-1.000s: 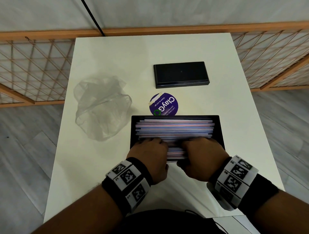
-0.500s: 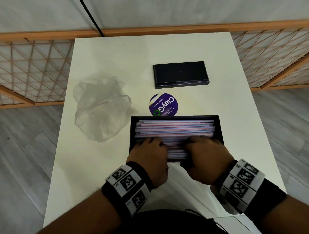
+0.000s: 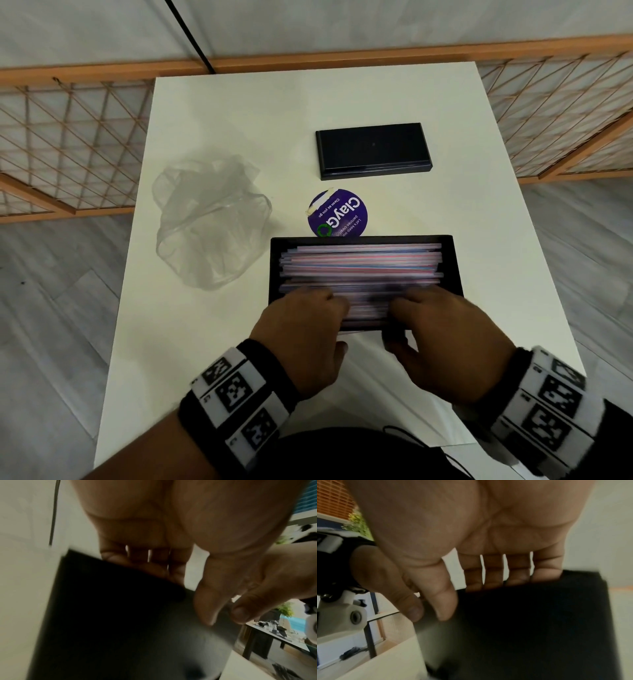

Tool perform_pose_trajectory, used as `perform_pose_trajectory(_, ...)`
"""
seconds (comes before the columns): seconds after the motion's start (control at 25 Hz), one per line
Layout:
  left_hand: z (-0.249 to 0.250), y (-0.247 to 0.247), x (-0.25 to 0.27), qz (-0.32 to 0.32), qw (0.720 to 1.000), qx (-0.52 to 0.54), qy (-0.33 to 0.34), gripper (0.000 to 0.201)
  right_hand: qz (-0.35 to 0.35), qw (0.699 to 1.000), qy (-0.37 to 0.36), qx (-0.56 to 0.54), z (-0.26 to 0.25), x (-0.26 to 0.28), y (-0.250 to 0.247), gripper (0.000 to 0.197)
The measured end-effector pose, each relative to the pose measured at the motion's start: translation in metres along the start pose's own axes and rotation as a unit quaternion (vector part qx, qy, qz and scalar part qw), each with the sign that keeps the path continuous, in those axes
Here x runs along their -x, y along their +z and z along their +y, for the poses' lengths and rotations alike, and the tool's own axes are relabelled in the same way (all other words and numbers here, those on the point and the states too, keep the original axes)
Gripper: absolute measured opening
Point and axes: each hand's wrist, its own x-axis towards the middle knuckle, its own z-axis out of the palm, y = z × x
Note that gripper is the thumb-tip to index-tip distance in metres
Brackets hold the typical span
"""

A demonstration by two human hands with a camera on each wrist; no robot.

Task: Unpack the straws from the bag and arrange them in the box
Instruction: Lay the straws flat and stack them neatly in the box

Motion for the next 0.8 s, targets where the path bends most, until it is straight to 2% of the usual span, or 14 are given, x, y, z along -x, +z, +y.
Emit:
perform_pose_trajectory(0.08,-0.002,0.01,-0.005,-0.025,0.999,-0.043,-0.013,0.028,-0.063,0.998,0.01,0.026,0.0,-0.008,0.008,0.023)
perform_pose_trajectory(0.16,-0.002,0.015,-0.009,-0.039,0.996,-0.077,-0.02,0.031,-0.089,0.994,0.017,0.054,0.001,-0.015,0.01,0.027)
perform_pose_trajectory(0.4,-0.006,0.019,-0.01,-0.02,0.997,-0.066,-0.029,0.028,-0.073,0.996,0.014,0.053,0.005,-0.017,0.015,0.033)
perform_pose_trajectory(0.6,-0.007,0.014,-0.007,0.013,0.999,-0.045,0.003,0.023,-0.01,0.999,0.005,0.033,0.01,-0.014,0.022,0.015)
perform_pose_trajectory(0.68,-0.006,0.015,-0.006,-0.006,0.998,-0.065,0.013,0.021,-0.017,0.999,0.003,0.033,0.009,-0.012,0.021,0.016)
perform_pose_trajectory(0.8,-0.005,0.018,-0.008,-0.036,0.993,-0.113,-0.002,0.02,-0.066,0.996,0.012,0.061,0.006,-0.016,0.017,0.032)
